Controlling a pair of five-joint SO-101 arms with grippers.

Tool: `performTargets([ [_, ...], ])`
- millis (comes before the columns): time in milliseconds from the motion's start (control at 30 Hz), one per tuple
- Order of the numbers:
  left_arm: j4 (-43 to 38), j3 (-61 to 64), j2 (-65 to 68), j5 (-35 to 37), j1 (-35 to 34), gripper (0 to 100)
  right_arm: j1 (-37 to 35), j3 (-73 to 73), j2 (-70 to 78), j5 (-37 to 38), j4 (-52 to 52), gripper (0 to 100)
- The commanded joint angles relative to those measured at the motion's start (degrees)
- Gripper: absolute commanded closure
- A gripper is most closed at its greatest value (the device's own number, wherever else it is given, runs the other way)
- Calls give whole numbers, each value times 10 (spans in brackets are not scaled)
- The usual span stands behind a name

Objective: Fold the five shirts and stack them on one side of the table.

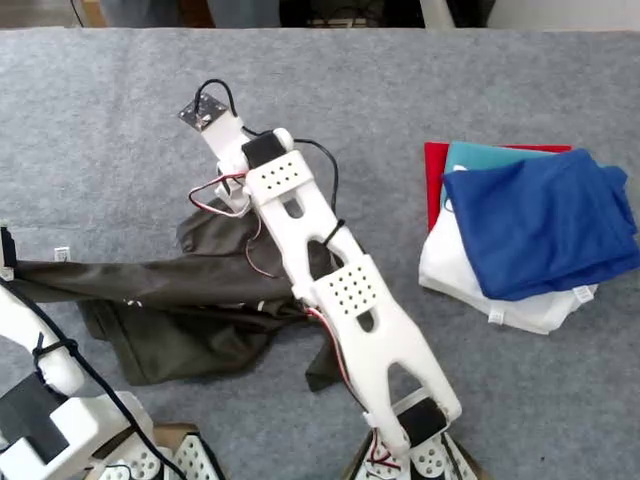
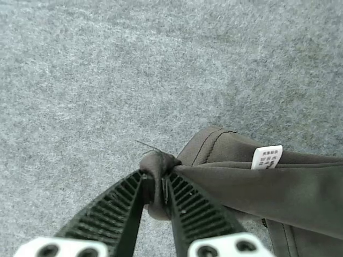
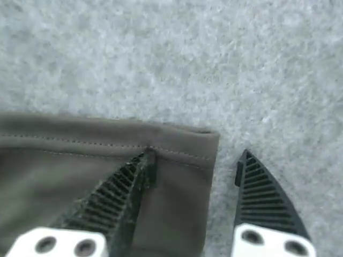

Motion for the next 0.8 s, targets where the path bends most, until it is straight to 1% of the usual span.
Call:
performTargets([
  [0, -9, -5, -6, -1, 0, 971, 0, -3, 1, -1, -6, 759],
  [67, -9, -5, -8, -1, 0, 971, 0, -3, 2, -1, -6, 829],
  [167, -8, -5, -9, -1, 0, 971, 1, -3, 2, -6, -8, 989],
  [233, -8, -5, -9, -1, 0, 971, 2, -3, 2, -6, -8, 961],
  [367, -4, -11, -10, 1, 0, 971, 9, -13, 0, -6, -7, 984],
  [567, -4, -15, -11, 2, 3, 971, 25, -114, -31, -8, 28, 986],
  [667, 22, -39, -39, 3, 23, 971, 26, -188, -49, -54, 52, 986],
  [767, 44, -66, -82, 28, 57, 971, 25, -186, -101, -82, 74, 986],
])
